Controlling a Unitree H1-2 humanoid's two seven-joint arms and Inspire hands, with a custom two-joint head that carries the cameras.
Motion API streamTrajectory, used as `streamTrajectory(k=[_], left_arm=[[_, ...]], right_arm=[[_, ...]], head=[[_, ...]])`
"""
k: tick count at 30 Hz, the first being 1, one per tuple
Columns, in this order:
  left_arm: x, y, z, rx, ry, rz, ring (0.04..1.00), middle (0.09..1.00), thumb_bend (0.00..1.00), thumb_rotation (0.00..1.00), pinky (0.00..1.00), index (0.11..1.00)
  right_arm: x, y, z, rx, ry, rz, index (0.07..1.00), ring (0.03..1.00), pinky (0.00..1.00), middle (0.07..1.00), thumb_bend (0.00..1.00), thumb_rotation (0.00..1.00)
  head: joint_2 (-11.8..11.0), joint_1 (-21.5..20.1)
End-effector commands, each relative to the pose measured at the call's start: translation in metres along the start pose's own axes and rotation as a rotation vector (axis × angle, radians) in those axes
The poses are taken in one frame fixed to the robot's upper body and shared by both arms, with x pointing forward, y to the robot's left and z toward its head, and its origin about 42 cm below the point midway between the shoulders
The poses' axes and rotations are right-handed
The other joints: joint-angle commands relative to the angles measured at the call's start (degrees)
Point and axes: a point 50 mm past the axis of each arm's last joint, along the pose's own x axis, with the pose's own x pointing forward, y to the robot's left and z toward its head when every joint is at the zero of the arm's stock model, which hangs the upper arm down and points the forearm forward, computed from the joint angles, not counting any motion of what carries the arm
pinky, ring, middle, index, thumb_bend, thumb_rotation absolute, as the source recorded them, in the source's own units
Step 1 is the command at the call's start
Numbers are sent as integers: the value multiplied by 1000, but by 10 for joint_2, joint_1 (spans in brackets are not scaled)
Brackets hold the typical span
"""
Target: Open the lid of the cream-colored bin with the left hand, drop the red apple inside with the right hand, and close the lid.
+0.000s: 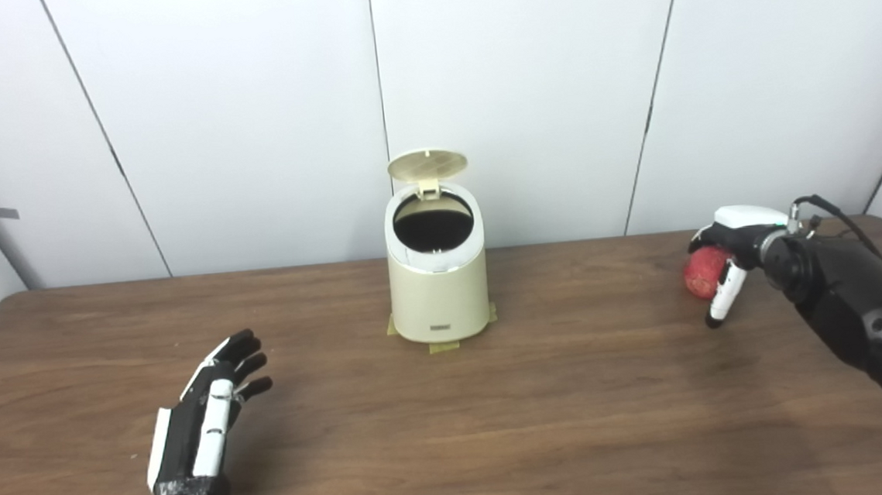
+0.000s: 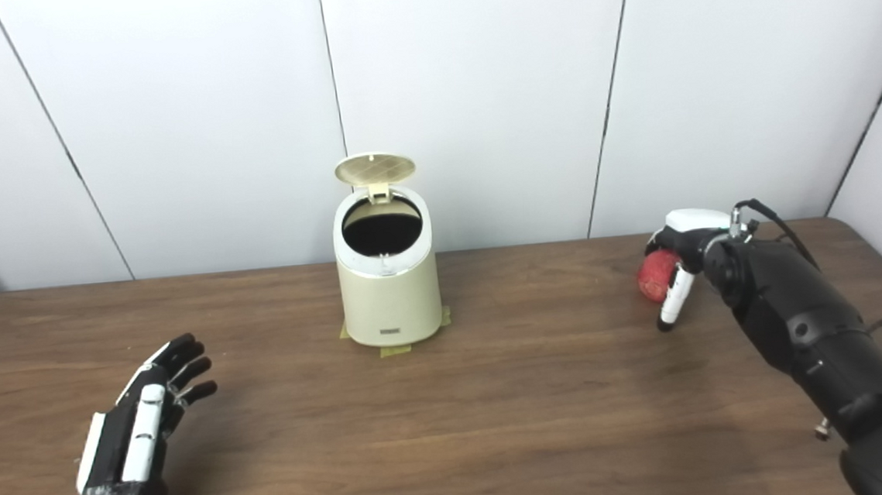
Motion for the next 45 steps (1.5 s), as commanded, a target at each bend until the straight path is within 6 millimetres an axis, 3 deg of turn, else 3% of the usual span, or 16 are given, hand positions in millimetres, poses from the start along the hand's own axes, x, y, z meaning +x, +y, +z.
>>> streamTrajectory(k=[1, 4, 15, 19, 20, 21, 24, 37, 40, 42, 45], left_arm=[[8, -2, 11, -2, -66, -3, 826, 835, 431, 775, 746, 812], [8, -2, 11, -11, -68, -2, 827, 836, 423, 773, 753, 812], [7, -3, 11, 3, -66, 8, 816, 829, 439, 768, 731, 806], [7, -3, 9, 2, -64, 8, 813, 828, 428, 762, 733, 805], [7, -3, 9, 5, -64, 9, 813, 827, 431, 762, 733, 804], [7, -3, 9, 8, -63, 10, 812, 826, 436, 763, 732, 802], [7, -3, 9, 7, -62, 12, 813, 828, 435, 772, 732, 803], [9, -5, 6, 10, -61, -7, 814, 832, 450, 776, 721, 808], [9, -5, 6, 13, -61, -7, 811, 828, 454, 774, 721, 806], [9, -5, 5, 14, -59, -9, 813, 829, 455, 777, 724, 808], [8, -5, 3, 14, -56, -10, 817, 832, 449, 785, 729, 810]], right_arm=[[-2, -32, -4, 5, -9, -78, 821, 839, 700, 893, 874, 137], [-3, -32, -3, 13, -31, -93, 811, 805, 640, 881, 882, 115], [0, -30, 1, 50, -98, -149, 788, 779, 615, 856, 885, 58], [2, -28, 2, 24, -97, -214, 657, 672, 559, 711, 864, 3], [5, -25, 4, -4, -72, -252, 585, 566, 473, 573, 700, 1], [6, -23, 7, -24, -48, -279, 543, 504, 417, 489, 597, 0], [8, -21, 12, -20, -17, -317, 535, 400, 365, 476, 525, 0], [5, -30, 11, 0, -58, -364, 508, 409, 394, 508, 517, 0], [-5, -38, 19, -25, -126, -395, 518, 389, 360, 490, 517, 0], [-18, -46, 28, -25, -185, -425, 501, 412, 392, 507, 518, 0], [-50, -60, 50, 11, -273, -486, 494, 429, 385, 510, 519, 0]], head=[[1, 0], [2, 1], [4, 2], [4, 2], [4, 2], [4, 2], [4, 0], [3, -5], [3, -5], [3, -5], [-1, -3]])
